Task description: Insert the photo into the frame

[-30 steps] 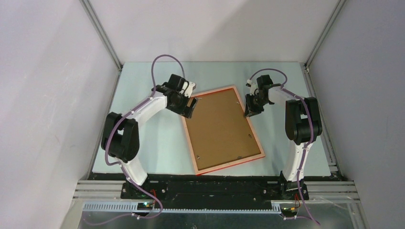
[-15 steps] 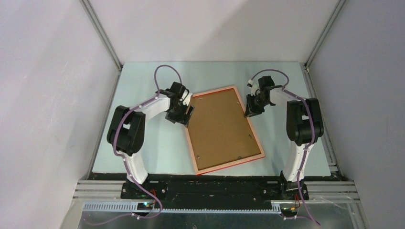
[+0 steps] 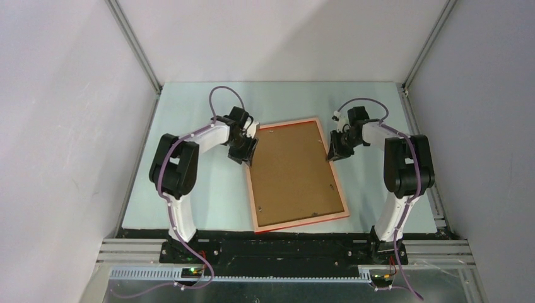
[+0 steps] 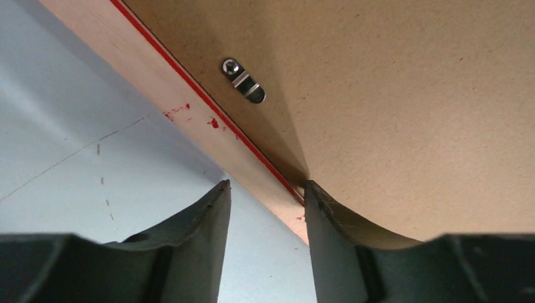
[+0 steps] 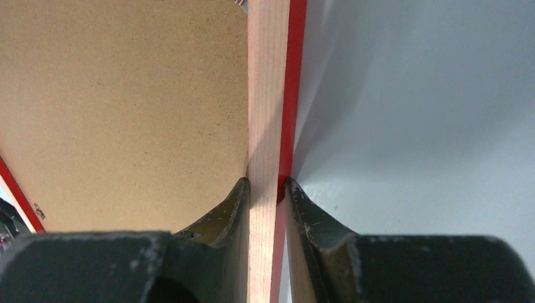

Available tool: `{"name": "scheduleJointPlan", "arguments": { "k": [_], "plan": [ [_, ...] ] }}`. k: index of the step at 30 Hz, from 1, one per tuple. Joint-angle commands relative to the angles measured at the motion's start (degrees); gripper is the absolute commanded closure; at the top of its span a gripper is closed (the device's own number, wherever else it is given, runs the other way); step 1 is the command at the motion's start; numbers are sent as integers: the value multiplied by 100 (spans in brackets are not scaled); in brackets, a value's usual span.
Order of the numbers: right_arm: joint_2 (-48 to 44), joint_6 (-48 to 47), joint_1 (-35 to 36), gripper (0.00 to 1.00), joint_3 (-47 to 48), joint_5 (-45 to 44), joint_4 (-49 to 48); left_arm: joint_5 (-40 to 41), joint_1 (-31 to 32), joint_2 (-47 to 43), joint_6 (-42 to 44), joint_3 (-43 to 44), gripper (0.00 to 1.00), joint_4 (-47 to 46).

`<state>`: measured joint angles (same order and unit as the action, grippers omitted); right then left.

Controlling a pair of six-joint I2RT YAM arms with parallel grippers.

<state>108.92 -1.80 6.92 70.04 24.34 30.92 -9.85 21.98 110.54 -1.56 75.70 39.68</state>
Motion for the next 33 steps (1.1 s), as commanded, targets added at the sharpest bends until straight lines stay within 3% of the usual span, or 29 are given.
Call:
{"name": "scheduleJointPlan", "arguments": {
  "k": [1, 5, 10, 14, 20, 33],
  "plan": [
    [-259, -200, -105, 100, -337, 229, 327, -139, -17, 130, 10, 312, 54, -95],
    [-412, -316, -131, 94, -496, 398, 382, -287, -13, 272, 124, 501, 71, -86],
    [-493, -325, -204, 71, -569, 405, 364, -529, -18, 331, 317, 644, 98, -90],
    [-454, -293, -235, 59, -530, 263, 210, -556, -17, 305, 349, 638, 100, -88],
    [-235, -268, -126, 48, -175, -45, 204, -554, -8, 274, 398, 618, 100, -91],
    [612, -243, -7, 51, 1131, -503, 528, -710, -8, 224, 420, 595, 100, -86]
  ]
}}
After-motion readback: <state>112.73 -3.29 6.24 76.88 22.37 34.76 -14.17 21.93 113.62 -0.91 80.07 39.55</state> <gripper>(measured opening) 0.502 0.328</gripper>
